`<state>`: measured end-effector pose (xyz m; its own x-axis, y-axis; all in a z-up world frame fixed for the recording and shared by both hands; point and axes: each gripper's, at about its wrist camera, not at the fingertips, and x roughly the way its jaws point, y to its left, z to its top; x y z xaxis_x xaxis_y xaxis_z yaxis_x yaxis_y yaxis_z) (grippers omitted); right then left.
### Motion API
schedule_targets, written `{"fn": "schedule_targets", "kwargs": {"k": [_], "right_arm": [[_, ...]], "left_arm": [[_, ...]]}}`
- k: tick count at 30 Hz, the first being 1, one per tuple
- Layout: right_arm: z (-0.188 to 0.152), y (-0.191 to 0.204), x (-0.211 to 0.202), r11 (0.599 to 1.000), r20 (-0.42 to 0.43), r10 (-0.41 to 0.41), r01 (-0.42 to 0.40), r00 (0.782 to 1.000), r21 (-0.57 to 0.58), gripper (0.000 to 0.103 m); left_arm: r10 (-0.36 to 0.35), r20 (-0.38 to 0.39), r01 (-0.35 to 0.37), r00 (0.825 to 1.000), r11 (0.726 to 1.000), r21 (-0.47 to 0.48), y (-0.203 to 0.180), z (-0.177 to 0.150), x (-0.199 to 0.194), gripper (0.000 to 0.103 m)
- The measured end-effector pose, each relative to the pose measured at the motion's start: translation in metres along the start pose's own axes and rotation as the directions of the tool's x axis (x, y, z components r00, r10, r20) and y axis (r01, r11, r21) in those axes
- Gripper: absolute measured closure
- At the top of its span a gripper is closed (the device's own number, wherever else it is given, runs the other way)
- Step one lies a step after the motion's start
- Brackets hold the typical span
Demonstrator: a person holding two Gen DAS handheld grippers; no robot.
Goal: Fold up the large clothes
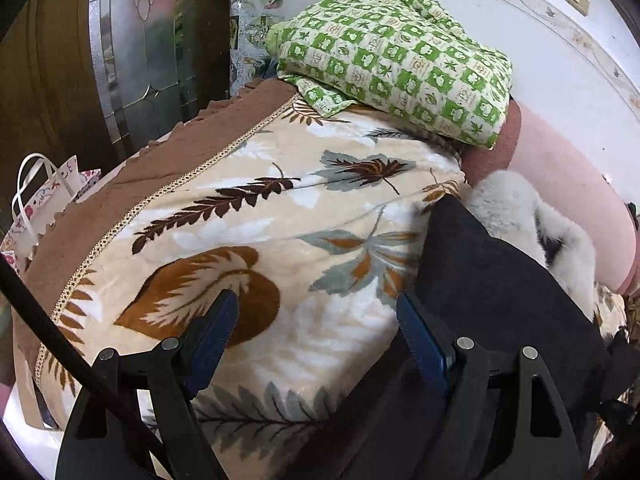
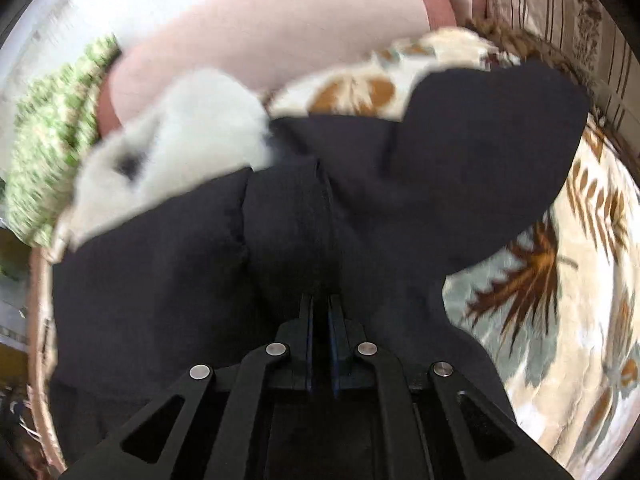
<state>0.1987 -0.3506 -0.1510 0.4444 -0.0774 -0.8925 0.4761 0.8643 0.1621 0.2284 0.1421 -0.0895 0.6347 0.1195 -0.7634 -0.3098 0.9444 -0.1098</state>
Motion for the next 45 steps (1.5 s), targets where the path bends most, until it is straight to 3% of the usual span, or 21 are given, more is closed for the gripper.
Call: {"fn": "schedule_targets", "kwargs": {"k": [3,4,5,9,11,14,17,20,22,27,33,34,35,36,40,42,45], "right_arm": [[-0.005,0.017,-0.026,0.989,0.140,-0.140,0.146,0.980,-0.035,0.083],[-0.006,0.023,-0.035,0.986,0.179,-0.154,0.164,0.972,-0.043,0.073],[-0.009,0.030,-0.047,0.983,0.234,-0.157,0.174,0.960,-0.055,0.060],[-0.020,0.077,-0.079,0.958,0.425,-0.120,0.217,0.897,-0.188,0.037],[-0.024,0.101,-0.073,0.936,0.408,-0.082,0.211,0.909,-0.282,0.033],[-0.036,0.139,-0.052,0.909,0.275,0.026,0.091,0.961,-0.406,0.034],[-0.045,0.163,-0.019,0.894,0.174,0.058,0.026,0.983,-0.447,0.052],[-0.051,0.172,0.023,0.905,0.106,0.012,0.034,0.994,-0.425,0.053],[-0.050,0.168,0.040,0.924,0.108,0.013,0.029,0.994,-0.382,0.052],[-0.043,0.163,0.031,0.936,0.106,0.032,0.007,0.994,-0.351,0.048],[-0.018,0.108,0.022,0.965,0.116,0.005,0.026,0.993,-0.262,0.048],[-0.012,0.091,0.023,0.973,0.115,0.007,0.020,0.993,-0.232,0.052],[-0.006,0.070,0.024,0.980,0.090,0.070,-0.051,0.993,-0.192,0.060],[-0.004,0.054,0.022,0.984,0.079,0.097,-0.083,0.992,-0.159,0.062],[0.010,-0.021,0.014,0.995,0.131,-0.088,0.092,0.988,-0.028,0.050],[0.013,-0.066,0.011,0.990,0.132,-0.135,0.128,0.982,0.065,0.050],[0.016,-0.141,0.003,0.963,0.131,-0.148,0.113,0.980,0.243,0.050]], "left_arm": [[0.044,0.041,-0.044,0.998,0.999,0.013,0.002,0.001,-0.007,0.023],[0.059,0.057,-0.060,0.997,0.998,0.013,0.002,0.002,-0.009,0.023],[0.072,0.073,-0.073,0.995,0.997,0.012,0.003,0.003,-0.012,0.023],[0.052,0.106,-0.052,0.993,0.999,-0.002,0.006,0.006,-0.021,0.023],[0.043,0.110,-0.043,0.993,0.999,-0.003,0.005,0.005,-0.023,0.023],[0.031,0.092,-0.033,0.995,0.999,0.015,0.004,0.004,-0.021,0.023],[0.030,0.069,-0.031,0.997,0.999,0.017,0.004,0.003,-0.016,0.023],[0.034,0.065,-0.034,0.997,0.999,0.010,0.004,0.002,-0.015,0.023],[0.026,0.063,-0.027,0.998,0.999,0.019,0.004,0.002,-0.015,0.023],[0.009,0.063,-0.011,0.998,0.999,0.037,-0.002,-0.003,-0.016,0.023],[-0.011,0.039,0.008,0.999,0.997,0.077,-0.018,-0.013,-0.012,0.023],[-0.015,0.035,0.012,0.999,0.996,0.085,-0.020,-0.014,-0.011,0.023],[-0.017,0.035,0.013,0.999,0.996,0.089,-0.022,-0.016,-0.011,0.023],[-0.015,0.032,0.012,0.999,0.995,0.096,-0.025,-0.017,-0.010,0.023],[-0.013,0.027,0.010,1.000,0.994,0.112,-0.033,-0.021,-0.008,0.023],[-0.014,0.018,0.012,1.000,0.992,0.124,-0.038,-0.024,-0.005,0.023],[-0.016,0.001,0.016,1.000,0.990,0.143,-0.045,-0.028,0.000,0.023]]}}
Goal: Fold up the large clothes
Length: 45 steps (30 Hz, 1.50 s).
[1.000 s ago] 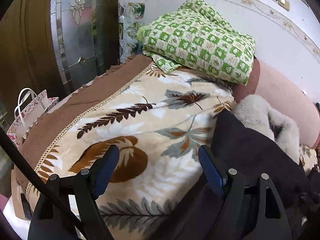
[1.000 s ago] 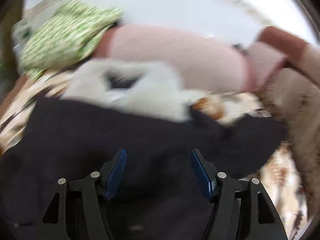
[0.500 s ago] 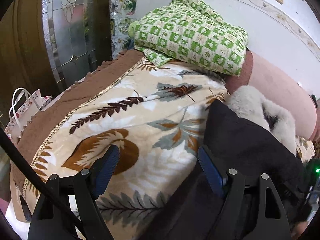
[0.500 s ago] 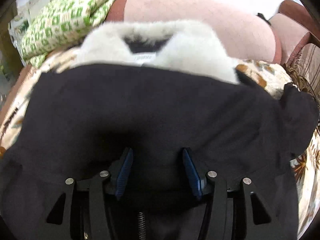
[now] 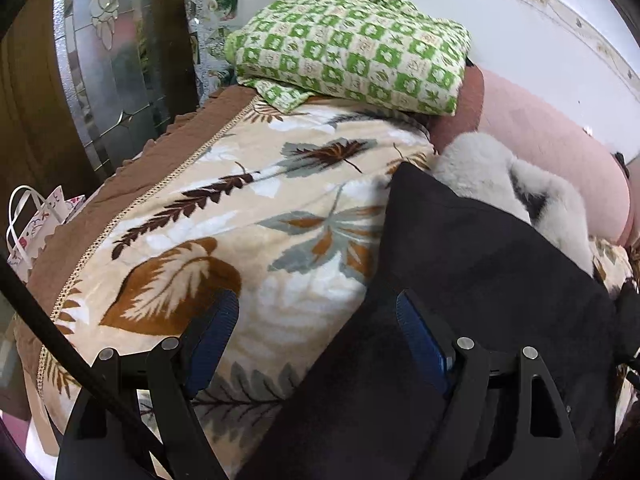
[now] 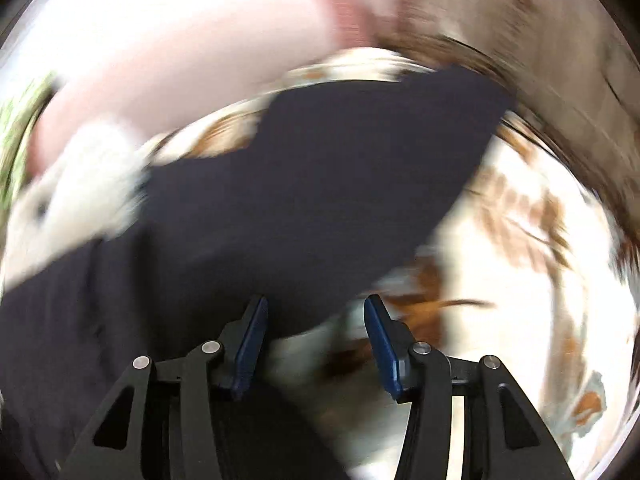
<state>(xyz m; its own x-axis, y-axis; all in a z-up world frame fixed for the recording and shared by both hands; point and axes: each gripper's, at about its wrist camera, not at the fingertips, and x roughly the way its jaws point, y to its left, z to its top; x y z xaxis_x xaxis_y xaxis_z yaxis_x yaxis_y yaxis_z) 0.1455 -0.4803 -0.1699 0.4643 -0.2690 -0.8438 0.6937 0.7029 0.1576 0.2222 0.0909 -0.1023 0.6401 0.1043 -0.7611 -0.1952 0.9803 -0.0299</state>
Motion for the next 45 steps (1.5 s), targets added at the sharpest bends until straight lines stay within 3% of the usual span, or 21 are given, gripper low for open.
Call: {"fn": "schedule_targets", "kwargs": {"k": [3,9,16,21,23,25,28,34,38,41,45], "right_arm": [[0.016,-0.062,0.005,0.986,0.010,0.018,-0.020,1.000,0.164,0.048],[0.049,-0.124,0.028,0.920,0.046,0.151,-0.157,0.988,0.359,0.043],[0.100,-0.127,0.065,0.884,0.077,0.189,-0.204,0.979,0.420,0.038],[0.125,-0.119,0.078,0.901,0.080,0.128,-0.150,0.989,0.407,0.038],[0.133,-0.114,0.075,0.906,0.075,0.152,-0.170,0.985,0.387,0.086],[0.141,-0.100,0.060,0.935,0.090,0.126,-0.149,0.988,0.322,0.092],[0.149,-0.069,0.021,0.976,0.145,0.093,-0.119,0.985,0.183,0.095],[0.147,0.013,-0.068,0.989,0.251,0.144,-0.131,0.957,-0.067,0.095],[0.111,0.087,-0.117,0.947,0.257,0.251,-0.182,0.933,-0.264,0.096],[0.068,0.149,-0.136,0.877,0.186,0.359,-0.262,0.915,-0.402,0.096],[-0.004,0.217,-0.128,0.779,0.047,0.432,-0.347,0.901,-0.522,0.096]], "left_arm": [[-0.003,-0.012,0.003,1.000,1.000,0.018,-0.009,-0.003,0.005,0.023],[0.022,-0.016,-0.021,1.000,0.998,0.057,-0.023,-0.007,0.014,0.023],[0.047,-0.049,-0.042,0.998,0.996,0.084,-0.031,-0.010,0.032,0.023],[0.054,-0.067,-0.050,0.996,0.997,0.065,-0.029,-0.008,0.041,0.023],[0.055,-0.071,-0.051,0.996,0.997,0.060,-0.028,-0.008,0.043,0.023],[0.051,-0.078,-0.047,0.996,0.997,0.061,-0.028,-0.008,0.043,0.023],[0.040,-0.067,-0.036,0.997,0.998,0.056,-0.026,-0.007,0.037,0.023],[0.037,-0.002,-0.037,0.999,0.999,-0.002,-0.010,0.002,0.016,0.023],[0.029,0.009,-0.029,1.000,0.998,-0.052,0.007,0.009,0.009,0.023],[0.026,0.015,-0.024,1.000,0.996,-0.086,0.020,0.014,0.004,0.023],[0.017,0.026,-0.012,1.000,0.988,-0.151,0.041,0.020,-0.002,0.023]]}}
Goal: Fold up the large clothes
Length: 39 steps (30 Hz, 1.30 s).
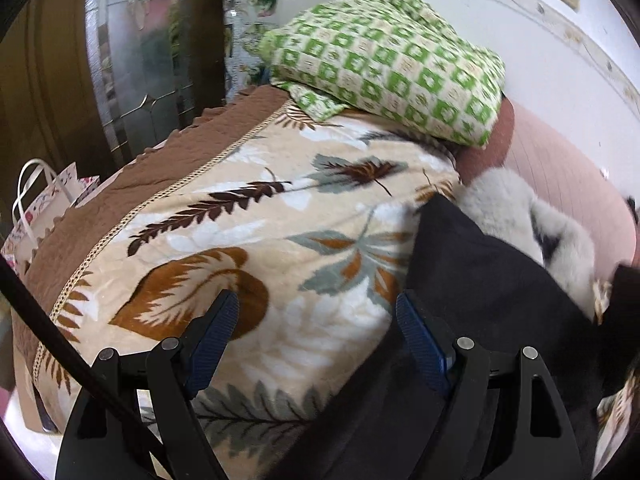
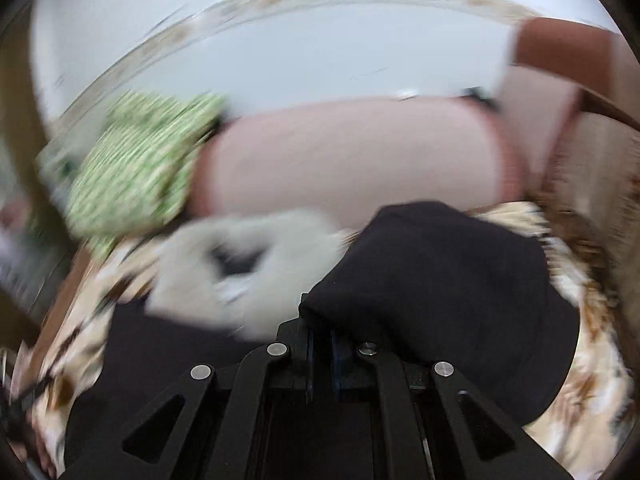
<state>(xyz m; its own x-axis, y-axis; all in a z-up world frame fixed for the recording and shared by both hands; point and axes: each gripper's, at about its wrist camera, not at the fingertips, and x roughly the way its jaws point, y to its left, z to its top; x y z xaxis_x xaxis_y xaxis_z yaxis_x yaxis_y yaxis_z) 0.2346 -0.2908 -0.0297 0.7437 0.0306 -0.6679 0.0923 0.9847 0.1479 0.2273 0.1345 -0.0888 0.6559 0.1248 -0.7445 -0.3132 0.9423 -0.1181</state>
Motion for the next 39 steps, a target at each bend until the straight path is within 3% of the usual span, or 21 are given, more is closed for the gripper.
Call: {"fn": "schedule_targets", "kwargs": {"k": [4,6,8,14,18,21,24,26,28,31,33,36,39], "right_arm": [[-0.053,0.061,0.053,0.995,-0.135,0.039,-0.051,0.990,-0.083,0.094],[-0.080,0.081,0.073,0.991,-0.188,-0.001,-0.024,0.982,-0.130,0.087],[-0.108,0.093,0.085,0.987,-0.246,0.004,-0.044,0.969,-0.155,0.066],[-0.140,0.092,0.036,0.980,-0.248,0.087,-0.128,0.965,-0.153,0.053],[-0.134,0.063,-0.019,0.988,-0.172,0.099,-0.118,0.980,-0.103,0.053],[-0.117,0.026,-0.064,0.995,-0.055,0.095,-0.096,0.994,-0.017,0.053],[-0.098,-0.004,-0.083,0.997,0.036,0.018,-0.020,0.999,0.070,0.053],[-0.086,-0.029,-0.079,0.987,0.067,-0.091,0.081,0.994,0.136,0.053],[-0.076,-0.045,-0.057,0.970,0.041,-0.181,0.171,0.983,0.175,0.054],[-0.064,-0.056,-0.004,0.958,-0.079,-0.233,0.243,0.969,0.153,0.072],[-0.058,-0.038,0.031,0.971,-0.137,-0.173,0.192,0.975,0.141,0.084],[-0.048,0.006,0.056,0.994,-0.144,-0.047,0.061,0.988,0.096,0.086],[-0.039,0.074,0.078,0.997,-0.167,0.076,-0.080,0.983,-0.015,0.086]], "left_arm": [[0.000,0.011,0.000,1.000,1.000,-0.031,0.014,0.005,-0.005,0.023],[0.003,0.012,-0.003,1.000,1.000,-0.030,0.018,0.007,-0.006,0.023],[0.001,0.012,-0.001,1.000,0.999,-0.038,0.022,0.008,-0.008,0.023],[-0.026,0.020,0.027,0.999,0.996,-0.085,0.033,0.011,-0.015,0.023],[-0.031,0.027,0.033,0.999,0.996,-0.084,0.031,0.010,-0.019,0.023],[-0.031,0.025,0.033,0.999,0.996,-0.080,0.028,0.010,-0.018,0.023],[-0.027,0.020,0.029,0.999,0.997,-0.072,0.025,0.008,-0.016,0.023],[-0.028,0.018,0.029,0.999,0.997,-0.065,0.023,0.007,-0.016,0.023],[-0.028,0.021,0.029,0.999,0.998,-0.052,0.021,0.007,-0.017,0.023],[-0.012,0.042,0.013,0.999,0.999,-0.037,0.020,0.007,-0.019,0.023],[-0.003,0.050,0.005,0.999,0.999,-0.034,0.020,0.009,-0.020,0.023],[-0.001,0.044,0.003,0.999,0.999,-0.045,0.023,0.011,-0.016,0.023],[0.001,0.026,0.000,1.000,0.999,-0.049,0.024,0.012,-0.011,0.023]]}}
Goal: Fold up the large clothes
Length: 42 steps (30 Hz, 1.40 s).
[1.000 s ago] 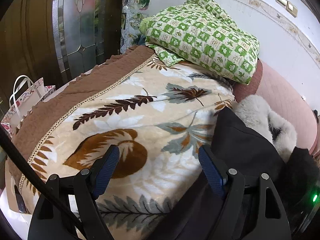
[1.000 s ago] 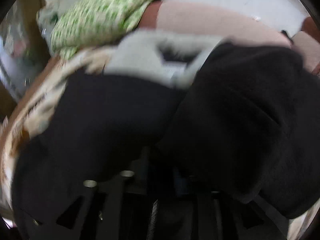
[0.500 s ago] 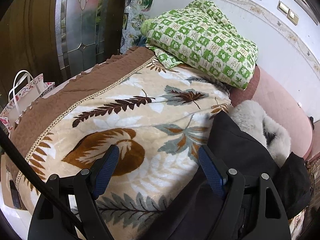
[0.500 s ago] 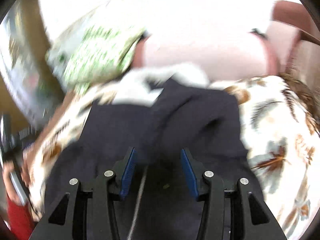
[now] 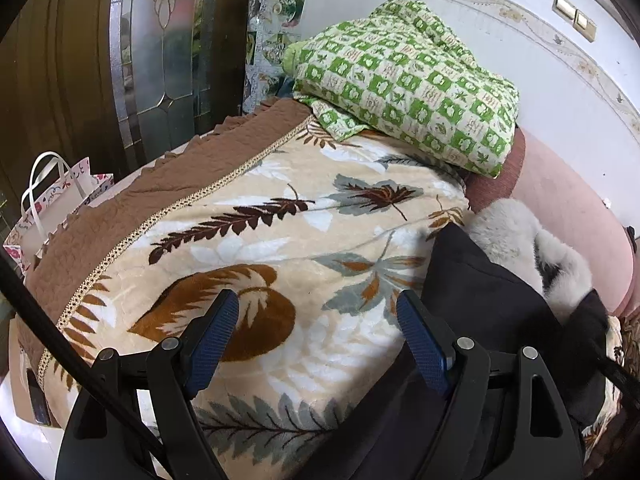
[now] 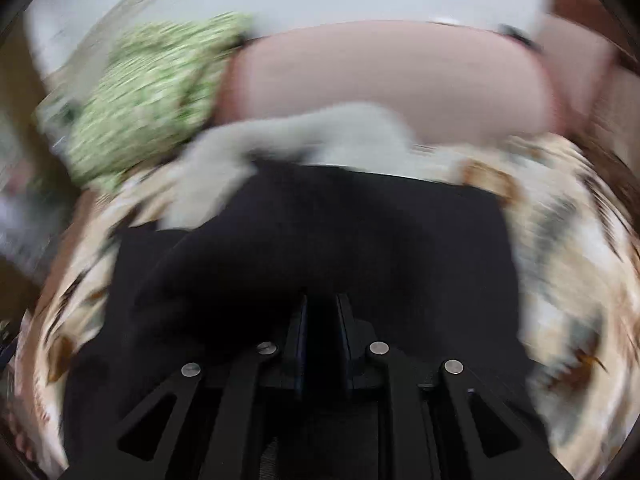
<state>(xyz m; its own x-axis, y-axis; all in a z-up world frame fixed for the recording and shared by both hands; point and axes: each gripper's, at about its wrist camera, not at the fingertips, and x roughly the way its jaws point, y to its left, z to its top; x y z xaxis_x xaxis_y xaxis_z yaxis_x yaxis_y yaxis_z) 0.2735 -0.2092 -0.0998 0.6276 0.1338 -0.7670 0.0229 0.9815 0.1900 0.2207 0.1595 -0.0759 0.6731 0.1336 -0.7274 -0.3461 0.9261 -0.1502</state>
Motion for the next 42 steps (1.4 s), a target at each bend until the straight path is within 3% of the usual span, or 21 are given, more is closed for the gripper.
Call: {"fn": "schedule_targets", "kwargs": {"k": [3,6,8,13,19,23,27,29,32,33,34,35,36,37,38,40,42], "right_arm": [[0.000,0.067,0.036,0.986,-0.095,0.119,-0.129,0.988,-0.108,0.085],[-0.011,0.102,0.043,0.976,-0.096,0.101,-0.117,0.990,-0.185,0.082],[-0.025,0.109,0.025,0.971,-0.049,0.101,-0.109,0.994,-0.213,0.071],[-0.058,0.069,-0.029,0.980,0.044,0.087,-0.078,0.995,-0.182,0.061],[-0.101,-0.004,-0.080,0.996,0.180,-0.009,0.025,0.984,-0.086,0.057],[-0.114,-0.058,-0.095,0.999,0.233,-0.013,0.004,0.972,0.041,0.055],[-0.114,-0.097,-0.105,0.994,0.259,-0.016,-0.013,0.966,0.113,0.054],[-0.109,-0.108,-0.113,0.990,0.275,-0.002,-0.037,0.961,0.138,0.054],[-0.106,-0.122,-0.121,0.981,0.304,0.010,-0.069,0.953,0.184,0.046],[-0.107,-0.127,-0.123,0.980,0.308,-0.011,-0.051,0.951,0.191,0.046],[-0.109,-0.128,-0.123,0.982,0.308,-0.037,-0.023,0.951,0.189,0.046],[-0.109,-0.129,-0.122,0.983,0.309,-0.077,0.021,0.948,0.181,0.046],[-0.109,-0.131,-0.122,0.982,0.310,-0.119,0.066,0.943,0.176,0.046],[-0.110,-0.134,-0.123,0.980,0.310,-0.142,0.090,0.940,0.177,0.046],[-0.109,-0.136,-0.123,0.978,0.309,-0.155,0.101,0.938,0.183,0.046],[-0.107,-0.142,-0.123,0.974,0.312,-0.148,0.084,0.938,0.210,0.046],[-0.106,-0.145,-0.125,0.972,0.320,-0.138,0.066,0.937,0.227,0.046]], "left_arm": [[-0.007,-0.019,0.007,1.000,1.000,0.008,-0.001,-0.001,0.005,0.023],[-0.026,-0.031,0.026,0.999,0.999,0.018,-0.004,-0.002,0.008,0.023],[-0.050,-0.038,0.051,0.998,0.998,0.033,-0.009,-0.003,0.010,0.023],[-0.178,-0.083,0.186,0.981,0.977,0.106,-0.036,-0.013,0.011,0.023],[-0.307,-0.148,0.335,0.940,0.915,0.226,-0.079,-0.035,0.002,0.023],[-0.301,-0.199,0.346,0.933,0.903,0.255,-0.109,-0.039,0.009,0.023],[-0.318,-0.273,0.381,0.908,0.897,0.224,-0.146,-0.028,0.039,0.023],[-0.331,-0.316,0.405,0.889,0.890,0.211,-0.165,-0.024,0.059,0.023],[-0.371,-0.420,0.464,0.828,0.875,0.141,-0.187,-0.027,0.090,0.024],[-0.377,-0.445,0.470,0.813,0.874,0.119,-0.192,-0.030,0.095,0.038],[-0.362,-0.462,0.464,0.809,0.877,0.125,-0.197,-0.034,0.097,0.058],[-0.350,-0.467,0.460,0.812,0.876,0.144,-0.202,-0.038,0.094,0.070],[-0.357,-0.472,0.474,0.806,0.867,0.154,-0.205,-0.041,0.089,0.088],[-0.353,-0.466,0.472,0.811,0.866,0.164,-0.207,-0.042,0.083,0.094],[-0.347,-0.451,0.464,0.822,0.867,0.180,-0.208,-0.042,0.074,0.095],[-0.365,-0.425,0.476,0.829,0.859,0.191,-0.203,-0.038,0.053,0.096],[-0.426,-0.415,0.522,0.804,0.840,0.149,-0.185,-0.033,0.032,0.096]]}}
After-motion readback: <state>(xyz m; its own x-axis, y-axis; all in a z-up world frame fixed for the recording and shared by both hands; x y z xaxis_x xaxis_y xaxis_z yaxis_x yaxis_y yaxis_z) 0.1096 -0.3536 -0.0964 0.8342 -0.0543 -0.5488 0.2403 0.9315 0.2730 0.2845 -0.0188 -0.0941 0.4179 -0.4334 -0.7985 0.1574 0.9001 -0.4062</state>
